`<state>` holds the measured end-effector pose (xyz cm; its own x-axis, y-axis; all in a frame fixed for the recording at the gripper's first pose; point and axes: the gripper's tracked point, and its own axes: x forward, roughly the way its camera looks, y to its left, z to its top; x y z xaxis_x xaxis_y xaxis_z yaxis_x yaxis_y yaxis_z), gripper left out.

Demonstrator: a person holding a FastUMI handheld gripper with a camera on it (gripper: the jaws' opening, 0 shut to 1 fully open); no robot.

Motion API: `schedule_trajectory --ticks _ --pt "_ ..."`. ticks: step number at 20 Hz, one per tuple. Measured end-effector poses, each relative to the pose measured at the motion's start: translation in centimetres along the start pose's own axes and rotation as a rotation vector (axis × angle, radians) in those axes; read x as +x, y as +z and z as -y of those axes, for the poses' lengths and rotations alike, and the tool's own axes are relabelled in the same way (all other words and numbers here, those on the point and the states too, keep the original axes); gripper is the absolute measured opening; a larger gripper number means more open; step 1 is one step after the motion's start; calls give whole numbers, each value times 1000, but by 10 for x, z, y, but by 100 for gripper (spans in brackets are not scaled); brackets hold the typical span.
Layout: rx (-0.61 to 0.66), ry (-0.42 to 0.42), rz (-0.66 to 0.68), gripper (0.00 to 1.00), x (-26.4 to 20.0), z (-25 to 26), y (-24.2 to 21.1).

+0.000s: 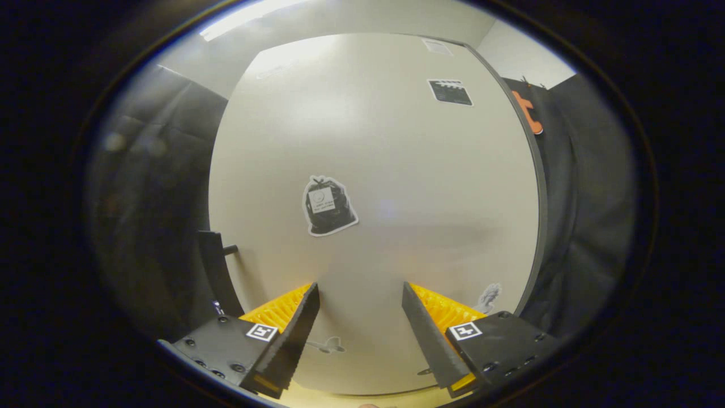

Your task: Open the shoe cabinet door, grab the shoes and put them into the shoe cabinet, then close the shoe cabinet door.

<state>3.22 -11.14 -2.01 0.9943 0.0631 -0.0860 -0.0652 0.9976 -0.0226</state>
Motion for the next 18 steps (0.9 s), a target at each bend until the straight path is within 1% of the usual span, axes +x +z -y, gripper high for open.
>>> schedule_trajectory --ticks 10,15,18 --pt "-31 -71 15 94 6 0 -1" --pt "-16 -64 18 94 2 2 -1" --pt "-4 -88 34 94 -2 10 4"
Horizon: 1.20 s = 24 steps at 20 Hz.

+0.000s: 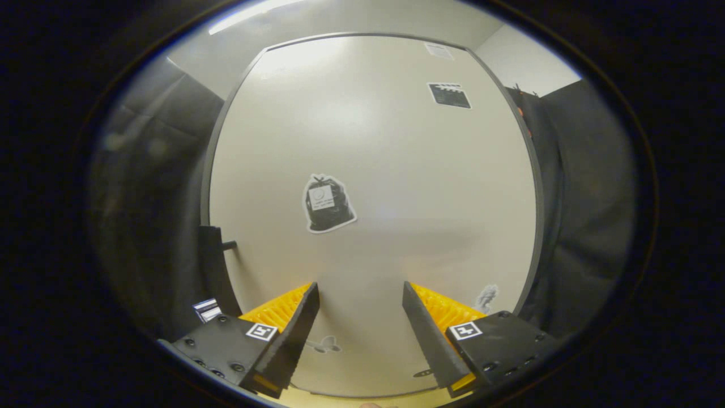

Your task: Open the shoe cabinet door, grab the shoes and put them into the shoe cabinet, then close the shoe cabinet door.

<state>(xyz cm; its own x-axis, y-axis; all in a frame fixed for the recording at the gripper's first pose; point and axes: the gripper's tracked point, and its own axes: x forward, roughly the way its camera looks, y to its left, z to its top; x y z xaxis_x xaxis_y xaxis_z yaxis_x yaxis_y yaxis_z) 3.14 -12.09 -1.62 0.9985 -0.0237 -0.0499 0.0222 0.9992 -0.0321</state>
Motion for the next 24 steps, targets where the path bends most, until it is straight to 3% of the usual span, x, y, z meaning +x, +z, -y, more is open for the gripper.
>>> schedule_trajectory --ticks 6,11,15,20,24 --pt "-3 0 45 94 -33 51 29" --pt "-5 -26 95 94 -61 125 70" --pt "-6 -66 133 94 -81 207 94" --pt "-93 -156 191 94 -101 323 104" --pt "-146 -160 225 94 -110 396 103"
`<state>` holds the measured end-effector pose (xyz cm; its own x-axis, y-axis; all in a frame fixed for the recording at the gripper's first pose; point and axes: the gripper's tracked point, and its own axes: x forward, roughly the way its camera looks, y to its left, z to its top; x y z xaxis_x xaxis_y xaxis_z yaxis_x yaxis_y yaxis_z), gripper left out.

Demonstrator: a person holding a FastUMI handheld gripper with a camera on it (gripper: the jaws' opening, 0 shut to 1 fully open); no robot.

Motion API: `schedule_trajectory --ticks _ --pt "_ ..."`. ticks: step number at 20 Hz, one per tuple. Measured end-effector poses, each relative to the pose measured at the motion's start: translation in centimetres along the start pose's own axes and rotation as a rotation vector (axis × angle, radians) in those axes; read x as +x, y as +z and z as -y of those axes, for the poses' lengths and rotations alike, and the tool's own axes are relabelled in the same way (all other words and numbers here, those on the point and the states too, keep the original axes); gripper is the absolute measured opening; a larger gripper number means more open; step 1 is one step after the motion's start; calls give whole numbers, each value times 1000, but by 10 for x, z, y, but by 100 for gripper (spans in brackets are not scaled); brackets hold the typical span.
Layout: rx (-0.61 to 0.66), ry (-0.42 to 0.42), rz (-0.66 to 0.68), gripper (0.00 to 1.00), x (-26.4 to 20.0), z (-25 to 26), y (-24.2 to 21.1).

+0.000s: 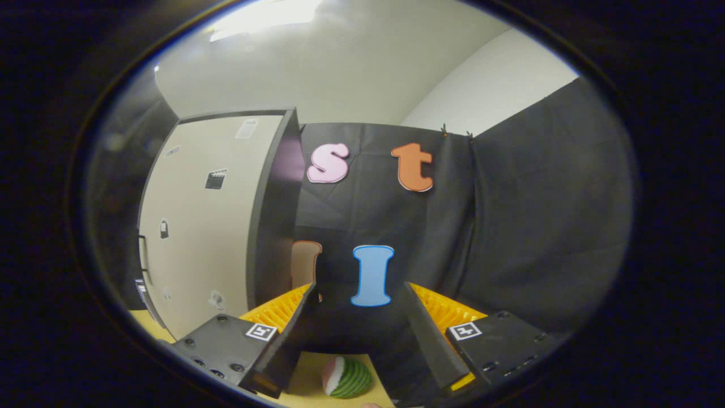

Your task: Open the shoe cabinet door, grab the shoes and put them into the shoe cabinet, then close the shoe cabinet door.

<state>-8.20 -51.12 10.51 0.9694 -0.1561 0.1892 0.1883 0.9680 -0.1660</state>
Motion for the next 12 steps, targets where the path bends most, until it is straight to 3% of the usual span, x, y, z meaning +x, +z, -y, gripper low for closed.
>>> schedule_trajectory --ticks 6,12 --pt "-43 31 47 95 1 74 -53" --pt "45 93 52 95 1 97 -115"
